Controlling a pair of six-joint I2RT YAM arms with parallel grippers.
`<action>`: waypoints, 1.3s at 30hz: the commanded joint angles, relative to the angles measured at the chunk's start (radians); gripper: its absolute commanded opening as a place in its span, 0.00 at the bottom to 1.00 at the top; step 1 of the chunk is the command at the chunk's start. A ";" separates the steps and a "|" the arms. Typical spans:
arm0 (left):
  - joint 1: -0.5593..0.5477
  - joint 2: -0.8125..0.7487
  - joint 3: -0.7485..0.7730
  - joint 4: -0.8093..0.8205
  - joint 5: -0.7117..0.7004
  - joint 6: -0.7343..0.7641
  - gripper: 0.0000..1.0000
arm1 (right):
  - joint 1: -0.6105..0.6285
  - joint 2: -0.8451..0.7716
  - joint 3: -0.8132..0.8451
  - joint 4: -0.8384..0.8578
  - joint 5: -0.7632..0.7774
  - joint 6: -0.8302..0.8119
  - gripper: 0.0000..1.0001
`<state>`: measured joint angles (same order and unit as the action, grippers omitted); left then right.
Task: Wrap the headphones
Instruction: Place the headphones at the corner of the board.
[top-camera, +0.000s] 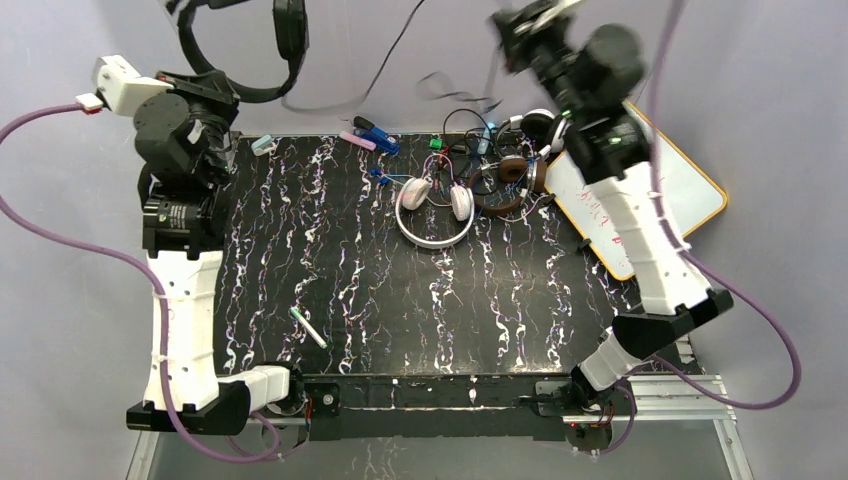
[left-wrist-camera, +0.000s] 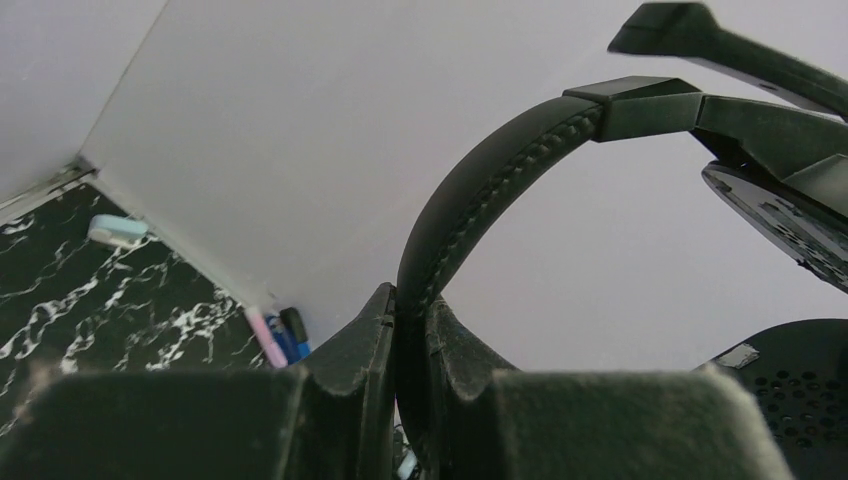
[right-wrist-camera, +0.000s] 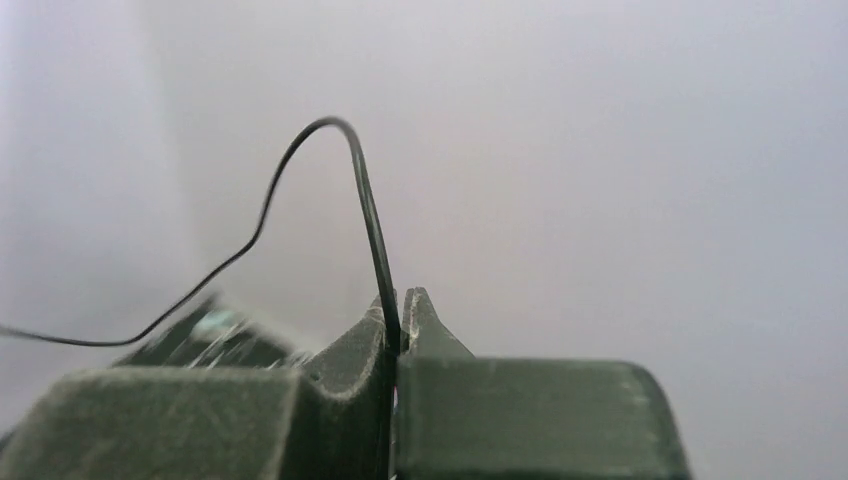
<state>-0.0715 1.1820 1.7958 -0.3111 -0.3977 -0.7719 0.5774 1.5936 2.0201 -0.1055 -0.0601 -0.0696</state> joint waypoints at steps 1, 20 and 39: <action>-0.004 -0.064 -0.027 0.077 -0.083 -0.040 0.02 | -0.083 0.006 0.180 -0.154 0.293 0.038 0.01; -0.004 -0.062 -0.020 0.082 -0.094 -0.024 0.02 | -0.084 -0.005 0.347 0.054 -0.047 0.059 0.01; 0.253 0.221 -0.441 -0.264 -0.128 -0.096 0.06 | -0.085 -0.241 -0.329 -0.019 -0.307 0.378 0.01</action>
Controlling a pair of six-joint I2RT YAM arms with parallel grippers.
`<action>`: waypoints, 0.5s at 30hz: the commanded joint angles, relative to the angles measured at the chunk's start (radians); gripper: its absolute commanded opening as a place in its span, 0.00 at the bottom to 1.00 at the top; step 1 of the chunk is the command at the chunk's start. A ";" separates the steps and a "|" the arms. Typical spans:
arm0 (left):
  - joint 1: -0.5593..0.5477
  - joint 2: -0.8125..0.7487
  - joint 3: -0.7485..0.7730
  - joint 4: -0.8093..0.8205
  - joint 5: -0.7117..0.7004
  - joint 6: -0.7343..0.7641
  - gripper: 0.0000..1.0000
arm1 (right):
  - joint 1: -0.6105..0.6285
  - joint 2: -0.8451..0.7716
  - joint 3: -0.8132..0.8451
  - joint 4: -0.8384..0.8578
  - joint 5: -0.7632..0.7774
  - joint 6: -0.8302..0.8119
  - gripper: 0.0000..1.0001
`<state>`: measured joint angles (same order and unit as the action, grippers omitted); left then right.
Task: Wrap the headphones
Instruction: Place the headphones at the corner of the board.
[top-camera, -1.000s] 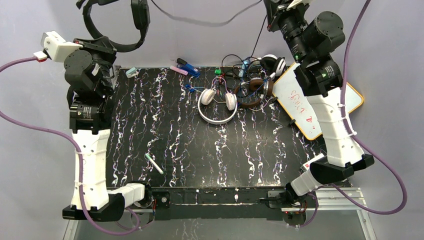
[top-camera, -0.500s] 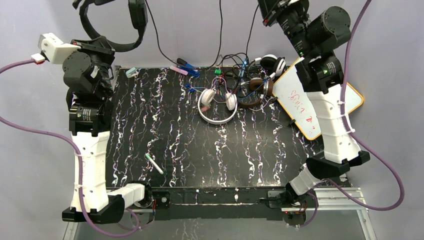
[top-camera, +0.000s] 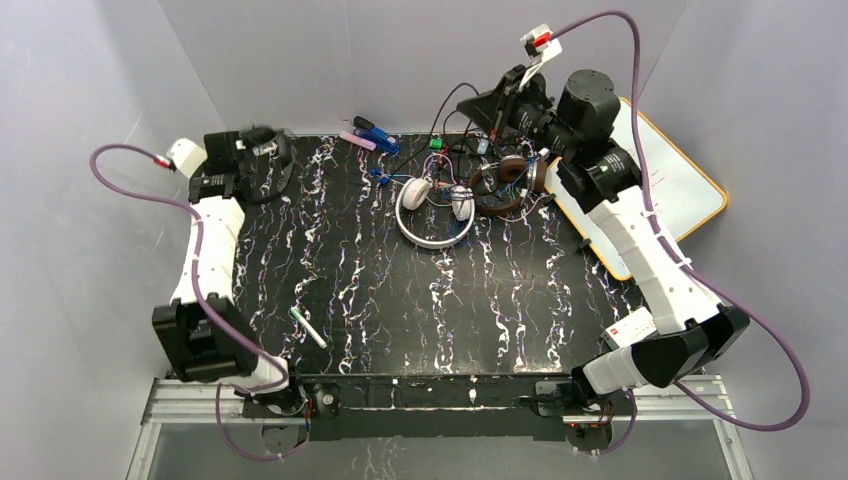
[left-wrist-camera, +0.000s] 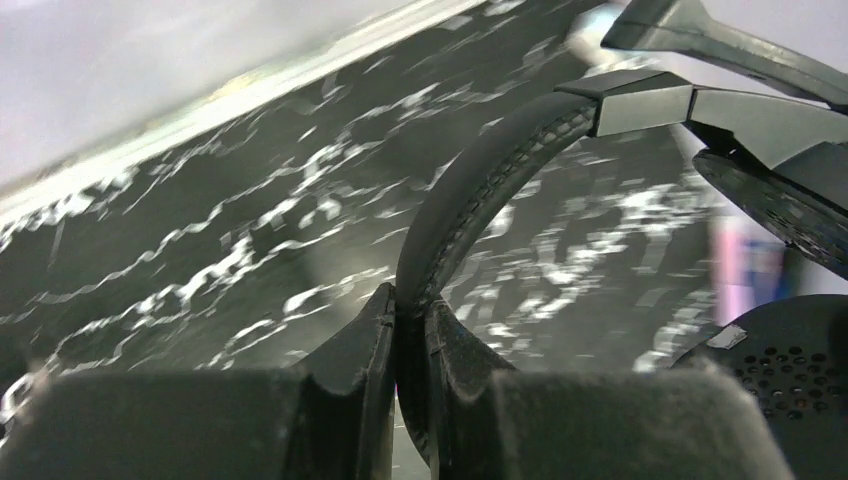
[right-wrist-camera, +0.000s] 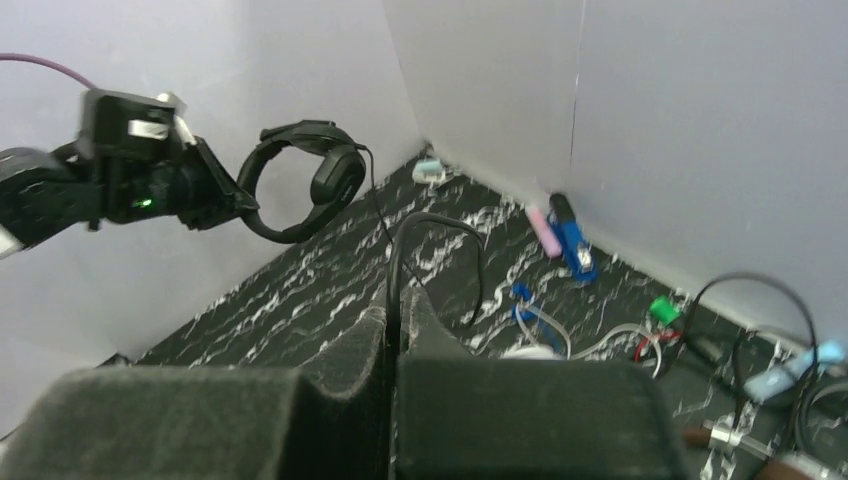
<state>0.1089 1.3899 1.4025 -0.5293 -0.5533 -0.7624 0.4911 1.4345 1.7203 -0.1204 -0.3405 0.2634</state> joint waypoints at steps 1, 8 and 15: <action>0.095 0.035 -0.068 -0.043 0.053 -0.129 0.06 | 0.002 -0.087 -0.050 -0.018 -0.031 0.051 0.01; 0.256 0.135 -0.209 -0.024 0.230 -0.232 0.10 | 0.007 -0.084 -0.169 -0.080 -0.150 0.107 0.01; 0.264 0.133 -0.363 0.052 0.324 -0.215 0.12 | 0.032 -0.068 -0.221 -0.095 -0.178 0.116 0.01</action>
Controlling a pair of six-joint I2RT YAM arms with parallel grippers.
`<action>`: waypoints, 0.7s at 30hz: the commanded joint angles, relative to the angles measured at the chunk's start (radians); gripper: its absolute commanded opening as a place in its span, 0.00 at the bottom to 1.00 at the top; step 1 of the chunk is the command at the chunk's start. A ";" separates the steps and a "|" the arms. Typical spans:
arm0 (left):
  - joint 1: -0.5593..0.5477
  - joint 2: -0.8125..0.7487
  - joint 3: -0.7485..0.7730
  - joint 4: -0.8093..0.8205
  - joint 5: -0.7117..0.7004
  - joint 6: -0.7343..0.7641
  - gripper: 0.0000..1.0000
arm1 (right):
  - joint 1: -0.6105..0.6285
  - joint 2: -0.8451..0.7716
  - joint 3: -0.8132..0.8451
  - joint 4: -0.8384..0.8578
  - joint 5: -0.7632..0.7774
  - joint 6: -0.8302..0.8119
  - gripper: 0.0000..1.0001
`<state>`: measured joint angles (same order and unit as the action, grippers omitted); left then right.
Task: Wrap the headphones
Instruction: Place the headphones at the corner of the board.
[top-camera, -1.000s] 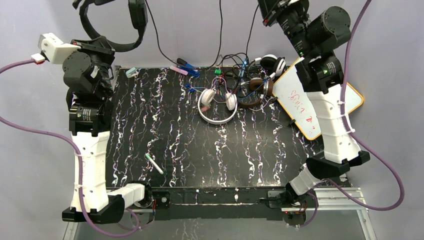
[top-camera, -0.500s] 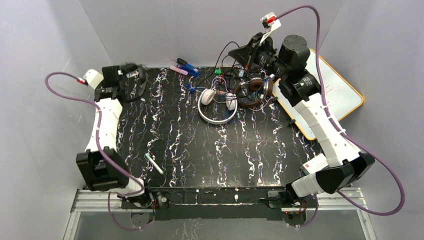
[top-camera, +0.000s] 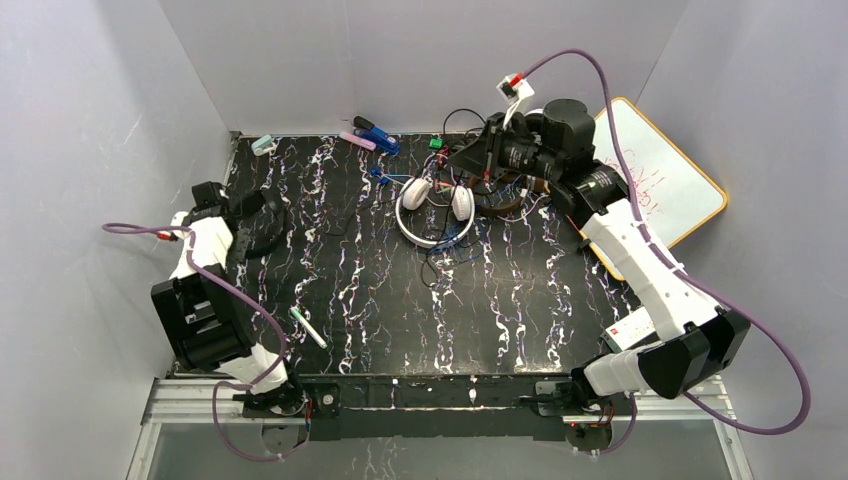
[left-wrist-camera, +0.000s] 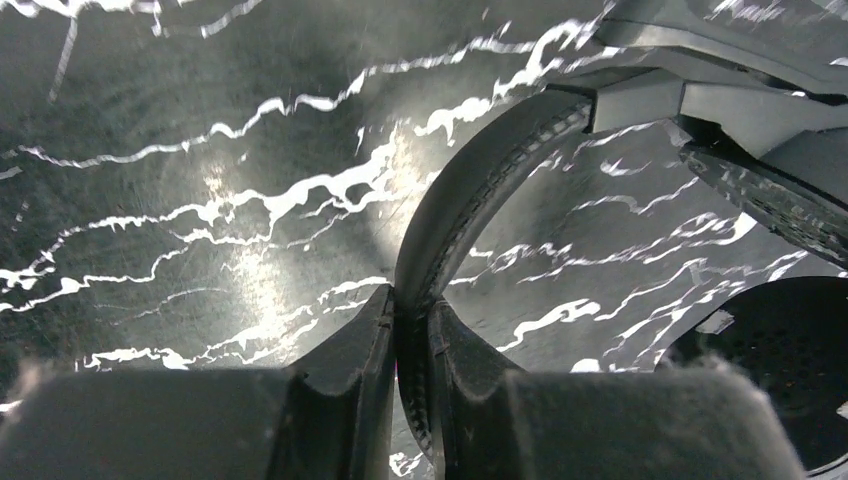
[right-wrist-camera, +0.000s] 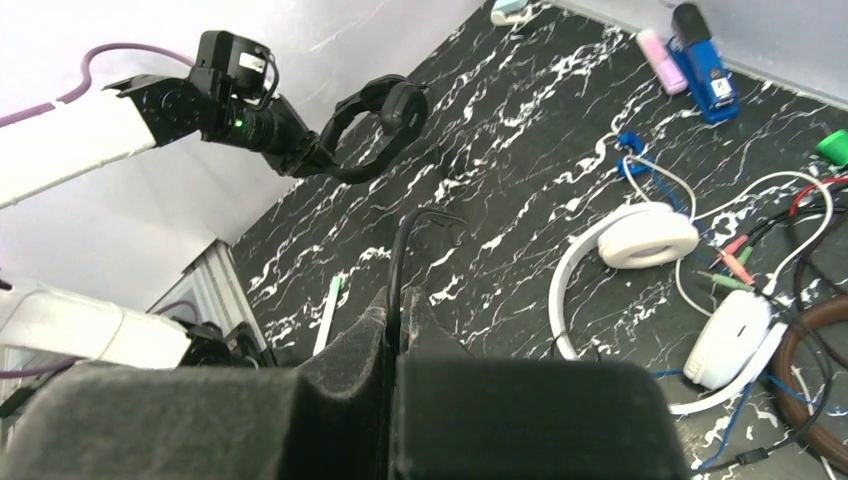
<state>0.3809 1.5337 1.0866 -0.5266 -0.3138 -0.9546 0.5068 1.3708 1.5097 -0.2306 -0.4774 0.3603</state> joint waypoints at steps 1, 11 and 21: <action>-0.008 -0.009 -0.060 0.051 0.094 -0.010 0.12 | 0.018 -0.004 -0.017 0.017 -0.041 0.021 0.01; -0.019 -0.098 -0.053 -0.030 0.131 0.144 0.98 | 0.060 0.073 0.015 0.030 -0.007 0.028 0.01; -0.309 -0.453 -0.068 0.217 0.542 0.360 0.92 | 0.061 0.177 0.164 -0.003 0.056 0.060 0.01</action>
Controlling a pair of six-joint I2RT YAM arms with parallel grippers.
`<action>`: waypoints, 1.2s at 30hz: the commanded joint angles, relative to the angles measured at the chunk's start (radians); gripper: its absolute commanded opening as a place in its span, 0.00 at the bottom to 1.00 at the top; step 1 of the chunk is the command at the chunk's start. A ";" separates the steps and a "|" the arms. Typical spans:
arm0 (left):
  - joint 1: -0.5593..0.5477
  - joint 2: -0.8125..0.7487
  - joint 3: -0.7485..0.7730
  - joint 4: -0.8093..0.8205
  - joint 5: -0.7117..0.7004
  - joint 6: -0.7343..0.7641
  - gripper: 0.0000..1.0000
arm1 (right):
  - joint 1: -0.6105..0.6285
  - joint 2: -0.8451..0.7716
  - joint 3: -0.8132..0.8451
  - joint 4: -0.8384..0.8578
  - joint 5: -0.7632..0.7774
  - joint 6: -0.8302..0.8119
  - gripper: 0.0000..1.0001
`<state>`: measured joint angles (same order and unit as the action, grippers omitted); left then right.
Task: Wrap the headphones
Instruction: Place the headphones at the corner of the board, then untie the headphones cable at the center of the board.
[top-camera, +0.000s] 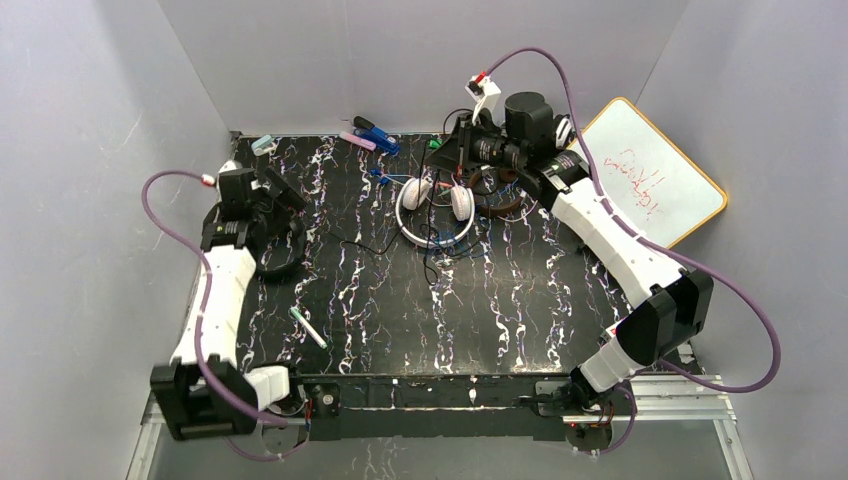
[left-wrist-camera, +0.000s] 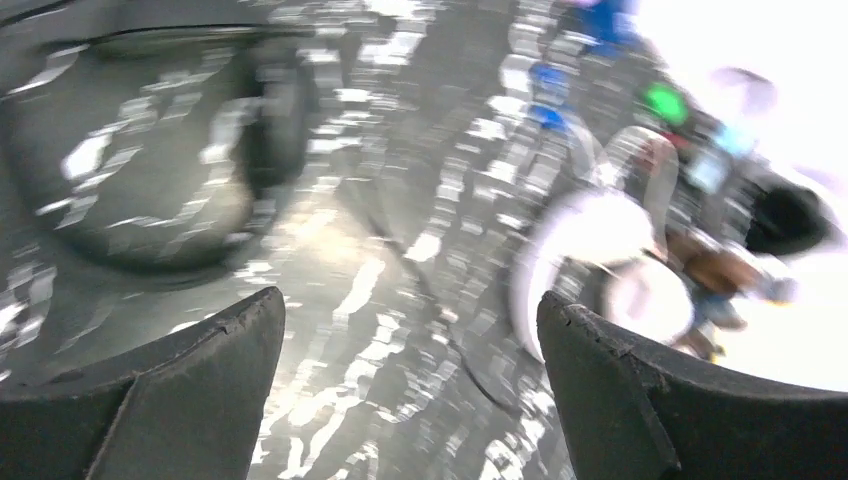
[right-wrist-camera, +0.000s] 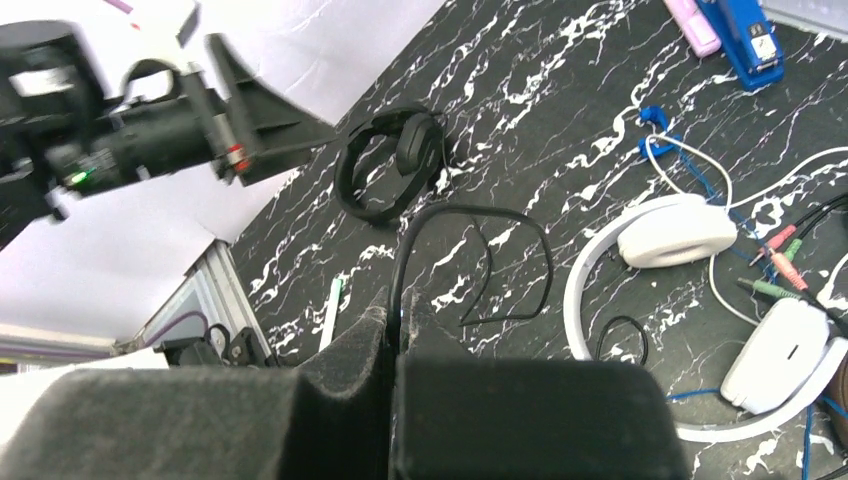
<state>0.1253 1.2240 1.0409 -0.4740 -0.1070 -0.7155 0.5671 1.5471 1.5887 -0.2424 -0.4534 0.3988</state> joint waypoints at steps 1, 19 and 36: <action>-0.062 -0.176 -0.060 0.241 0.423 0.116 0.90 | 0.001 0.003 0.088 0.009 0.034 0.024 0.01; -0.524 -0.196 -0.230 0.849 0.551 0.292 0.60 | 0.009 -0.019 0.088 0.019 0.006 0.072 0.01; -0.740 0.071 -0.022 0.803 0.283 0.489 0.50 | 0.010 -0.053 0.079 0.014 -0.006 0.078 0.01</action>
<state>-0.6106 1.2907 0.9764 0.3389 0.2676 -0.2924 0.5720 1.5475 1.6310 -0.2455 -0.4442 0.4686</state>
